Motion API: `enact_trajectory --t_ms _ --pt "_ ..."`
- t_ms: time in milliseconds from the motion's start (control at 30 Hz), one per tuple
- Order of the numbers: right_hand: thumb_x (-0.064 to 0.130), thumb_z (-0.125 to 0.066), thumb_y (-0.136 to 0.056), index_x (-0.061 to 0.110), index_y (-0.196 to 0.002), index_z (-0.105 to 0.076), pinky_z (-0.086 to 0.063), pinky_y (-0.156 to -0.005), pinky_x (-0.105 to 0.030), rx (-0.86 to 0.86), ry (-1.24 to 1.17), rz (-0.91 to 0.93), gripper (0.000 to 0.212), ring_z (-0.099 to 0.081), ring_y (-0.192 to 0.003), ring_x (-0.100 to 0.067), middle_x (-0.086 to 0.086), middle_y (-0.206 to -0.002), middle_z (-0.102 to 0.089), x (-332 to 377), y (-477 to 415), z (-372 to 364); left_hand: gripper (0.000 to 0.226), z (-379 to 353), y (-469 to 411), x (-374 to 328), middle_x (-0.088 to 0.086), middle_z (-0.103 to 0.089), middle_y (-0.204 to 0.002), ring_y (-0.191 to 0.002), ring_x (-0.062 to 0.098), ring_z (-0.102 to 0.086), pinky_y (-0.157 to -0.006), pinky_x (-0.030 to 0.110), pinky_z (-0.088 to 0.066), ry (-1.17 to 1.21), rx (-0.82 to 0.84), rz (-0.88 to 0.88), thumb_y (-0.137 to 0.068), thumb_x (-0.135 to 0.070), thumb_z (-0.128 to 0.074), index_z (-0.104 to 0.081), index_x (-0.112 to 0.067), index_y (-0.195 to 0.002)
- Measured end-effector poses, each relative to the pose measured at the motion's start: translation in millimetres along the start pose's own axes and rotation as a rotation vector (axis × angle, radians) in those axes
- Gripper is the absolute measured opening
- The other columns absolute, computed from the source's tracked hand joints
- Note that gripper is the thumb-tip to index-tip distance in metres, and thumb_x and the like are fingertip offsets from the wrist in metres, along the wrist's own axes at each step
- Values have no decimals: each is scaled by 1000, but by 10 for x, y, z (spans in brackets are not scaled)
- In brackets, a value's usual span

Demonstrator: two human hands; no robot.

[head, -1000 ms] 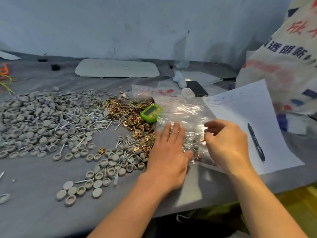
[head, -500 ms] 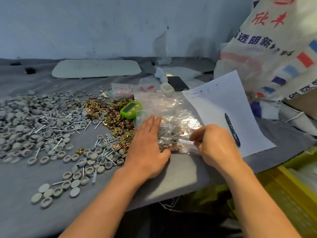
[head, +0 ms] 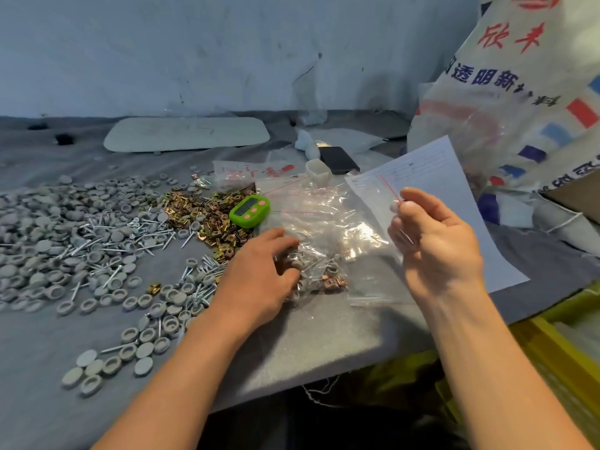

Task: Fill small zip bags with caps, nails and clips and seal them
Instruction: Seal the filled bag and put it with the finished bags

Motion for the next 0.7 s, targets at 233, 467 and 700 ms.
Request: enact_trajectory --t_ms 233,467,700 --pt "-1 -58 -98 18 -79 -78 -56 -73 -24 130 -272 -177 34 -62 -58 -9 -4 -77 -73 -204 34 -307 60 -19 161 -358 -1 -52 -150 -138 18 -44 -119 33 -25 -187 -204 -198 -90 -34 -69 -52 -24 -147" --pt "-3 -50 -102 12 -94 -64 -47 -61 -23 43 -90 -409 22 -46 -58 -14 -9 -74 -60 -535 93 -335 69 -705 331 -777 -1 -38 -163 -155 17 -17 -128 40 0 -325 150 -471 -96 -52 -41 -34 -20 -157" --pt "10 -46 -106 4 -100 -65 -57 -47 -27 369 -809 -547 21 -62 -50 -12 -13 -72 -70 -239 237 -598 78 -860 282 -802 -2 -41 -159 -154 24 -19 -127 44 5 -475 183 -500 -95 -69 -26 -39 -21 -154"
Point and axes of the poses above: each hand's wrist, its own y-axis away from the middle knuckle, its own z-axis out of the back of the hand, x = y × z, the point moved 8 cm from there along -y, towards the middle knuckle
